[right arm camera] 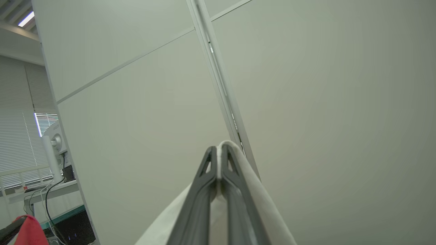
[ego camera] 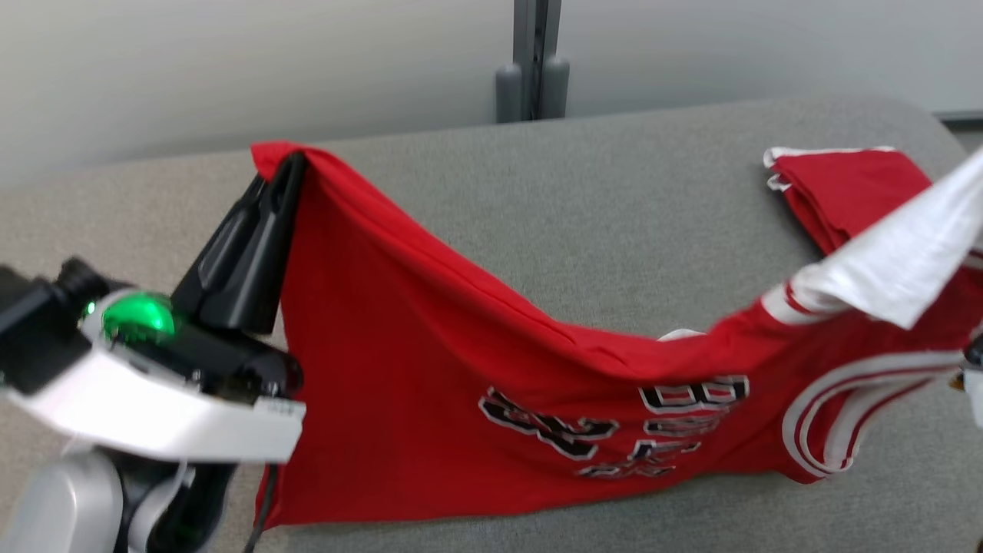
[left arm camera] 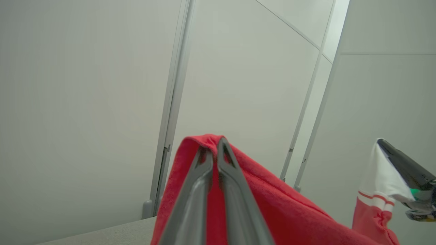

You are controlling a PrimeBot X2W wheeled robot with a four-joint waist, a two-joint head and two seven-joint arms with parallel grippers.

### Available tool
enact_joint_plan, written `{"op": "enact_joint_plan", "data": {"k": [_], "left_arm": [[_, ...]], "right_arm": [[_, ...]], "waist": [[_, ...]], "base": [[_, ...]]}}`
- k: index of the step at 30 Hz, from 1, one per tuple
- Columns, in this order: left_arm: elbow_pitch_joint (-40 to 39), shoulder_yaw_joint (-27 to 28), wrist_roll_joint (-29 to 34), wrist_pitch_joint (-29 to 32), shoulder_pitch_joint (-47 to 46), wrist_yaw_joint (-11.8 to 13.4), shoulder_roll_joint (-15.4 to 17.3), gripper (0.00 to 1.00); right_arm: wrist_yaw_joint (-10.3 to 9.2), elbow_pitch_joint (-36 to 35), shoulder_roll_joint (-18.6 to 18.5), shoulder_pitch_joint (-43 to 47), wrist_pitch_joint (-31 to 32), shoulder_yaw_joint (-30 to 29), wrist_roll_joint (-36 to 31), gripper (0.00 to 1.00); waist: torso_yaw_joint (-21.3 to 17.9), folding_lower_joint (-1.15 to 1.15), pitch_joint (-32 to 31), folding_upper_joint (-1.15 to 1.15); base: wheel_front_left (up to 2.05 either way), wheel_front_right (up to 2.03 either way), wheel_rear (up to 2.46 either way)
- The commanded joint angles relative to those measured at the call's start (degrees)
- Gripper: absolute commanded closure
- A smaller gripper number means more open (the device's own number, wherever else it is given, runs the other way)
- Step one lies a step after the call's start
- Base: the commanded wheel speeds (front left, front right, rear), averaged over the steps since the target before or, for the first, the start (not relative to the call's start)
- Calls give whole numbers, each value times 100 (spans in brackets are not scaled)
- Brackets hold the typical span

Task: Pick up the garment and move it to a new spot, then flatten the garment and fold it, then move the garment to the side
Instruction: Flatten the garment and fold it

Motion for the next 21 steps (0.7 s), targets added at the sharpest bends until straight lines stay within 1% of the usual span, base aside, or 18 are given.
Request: {"op": "enact_joint_plan", "data": {"k": [1,4,7,10,11,12,13,15,16,19,21], "left_arm": [[218,16,-68,29,-300,-68,36,100],[846,8,-94,121,-923,-223,97,100],[1579,-27,20,259,-1864,-435,230,100],[2351,-27,220,384,-3076,-600,387,100],[2909,-39,386,368,-3943,-682,433,100],[2909,-39,386,368,-3943,-682,433,100],[3527,-20,568,242,-4758,-720,458,100],[4159,5,798,31,-5521,-747,514,100],[4159,5,798,31,-5521,-747,514,100],[4942,-25,1192,-427,-6509,-769,633,100],[5404,-76,1410,-749,-6961,-818,722,100]], "right_arm": [[3,181,-6,-238,-2,87,-9,100],[3,672,-10,-847,-40,327,-47,100],[3,1257,-41,-1752,-100,623,-158,100],[3,1910,-5,-2996,-205,874,-282,100],[3,2395,61,-3871,-337,1003,-354,100],[3,2395,61,-3871,-337,1003,-354,100],[3,2918,116,-4738,-529,1151,-403,100],[3,3539,164,-5562,-777,1211,-494,100],[3,3539,164,-5562,-777,1211,-494,100],[3,4405,233,-6644,-1176,1248,-660,100],[3,4958,276,-7154,-1415,1258,-672,100]], "waist": [[19,0,422,0],[29,0,865,0],[16,0,1300,0],[-64,0,1688,0],[-118,0,1886,0],[-118,0,1886,0],[-185,0,1998,0],[-290,0,2051,0],[-290,0,2051,0],[-447,0,2106,0],[-575,0,2200,0]], "base": [[0,0,0],[0,0,0],[0,0,0],[0,0,0],[0,0,0],[0,0,0],[0,0,0],[0,0,0],[0,0,0],[0,0,0],[0,0,0]]}}
